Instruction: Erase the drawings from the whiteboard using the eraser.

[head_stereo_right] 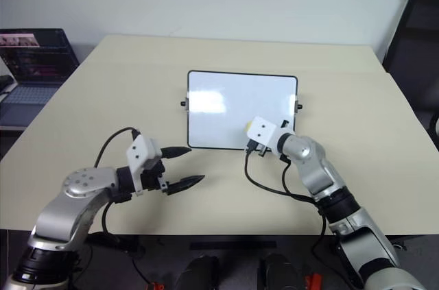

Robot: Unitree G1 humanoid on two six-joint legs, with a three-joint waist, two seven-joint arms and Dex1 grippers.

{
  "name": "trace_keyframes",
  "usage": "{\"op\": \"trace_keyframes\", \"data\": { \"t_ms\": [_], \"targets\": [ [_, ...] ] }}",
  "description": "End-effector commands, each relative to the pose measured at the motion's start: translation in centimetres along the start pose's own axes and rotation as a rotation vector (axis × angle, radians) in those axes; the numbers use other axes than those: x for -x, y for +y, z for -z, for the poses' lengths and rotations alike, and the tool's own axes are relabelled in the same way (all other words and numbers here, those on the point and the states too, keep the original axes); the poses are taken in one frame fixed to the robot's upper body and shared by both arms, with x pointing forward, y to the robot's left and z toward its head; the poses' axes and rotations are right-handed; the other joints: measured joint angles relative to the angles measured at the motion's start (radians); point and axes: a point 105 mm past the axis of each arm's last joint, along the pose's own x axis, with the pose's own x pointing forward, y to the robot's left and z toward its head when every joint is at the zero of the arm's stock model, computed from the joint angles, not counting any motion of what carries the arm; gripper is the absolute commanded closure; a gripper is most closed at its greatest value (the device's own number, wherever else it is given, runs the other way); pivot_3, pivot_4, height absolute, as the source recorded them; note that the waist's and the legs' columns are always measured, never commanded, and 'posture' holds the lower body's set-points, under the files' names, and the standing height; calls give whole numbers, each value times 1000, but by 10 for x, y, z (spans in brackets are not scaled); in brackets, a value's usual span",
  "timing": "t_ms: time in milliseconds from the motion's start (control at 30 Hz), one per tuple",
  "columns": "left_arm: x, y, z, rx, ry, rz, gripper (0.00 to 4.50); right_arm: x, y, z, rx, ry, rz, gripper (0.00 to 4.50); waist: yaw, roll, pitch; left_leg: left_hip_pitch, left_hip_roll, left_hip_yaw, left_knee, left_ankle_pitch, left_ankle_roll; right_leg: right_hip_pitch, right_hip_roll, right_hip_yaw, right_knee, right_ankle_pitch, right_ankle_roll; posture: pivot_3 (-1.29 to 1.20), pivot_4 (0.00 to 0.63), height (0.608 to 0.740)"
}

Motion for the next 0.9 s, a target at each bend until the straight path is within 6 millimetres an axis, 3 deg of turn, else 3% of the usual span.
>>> {"op": "trace_keyframes", "data": {
  "t_ms": [33,133,300,367,533,667,900],
  "targets": [
    [0,-2,-9,-31,-29,7,0,3,13,9,16,42,-76,3527,0,0,0,0,0,0,0,0,0,0,0,0,0,0,-1,0,150,740],
    [0,-3,-8,-31,-28,7,0,5,23,6,42,33,-134,3527,0,0,0,0,0,0,0,0,0,0,0,0,0,0,-1,0,150,740],
    [0,-3,-7,-30,-27,11,0,-3,-1,-16,63,-46,24,3527,-5,0,0,0,0,0,0,0,0,0,0,0,0,-1,1,0,150,740],
    [0,-4,-7,-29,-27,12,0,-5,-2,-23,65,-69,33,3527,-5,0,0,0,0,0,0,0,0,0,0,0,0,-1,1,0,150,740],
    [0,-3,-7,-30,-27,10,0,-7,26,-16,93,-41,-98,3527,-4,0,0,-1,-1,0,-1,0,0,0,0,0,0,0,-1,0,150,740],
    [1,-3,-6,-29,-26,8,0,-4,29,-7,96,-8,-119,3527,-3,0,0,-1,-1,0,-1,0,0,0,0,-1,0,0,-1,0,150,740],
    [-1,-3,-7,-29,-27,11,0,-3,-14,-17,98,-42,63,3527,-2,0,0,-1,-1,0,0,0,0,0,0,-1,0,0,-1,0,150,740]
  ]
}}
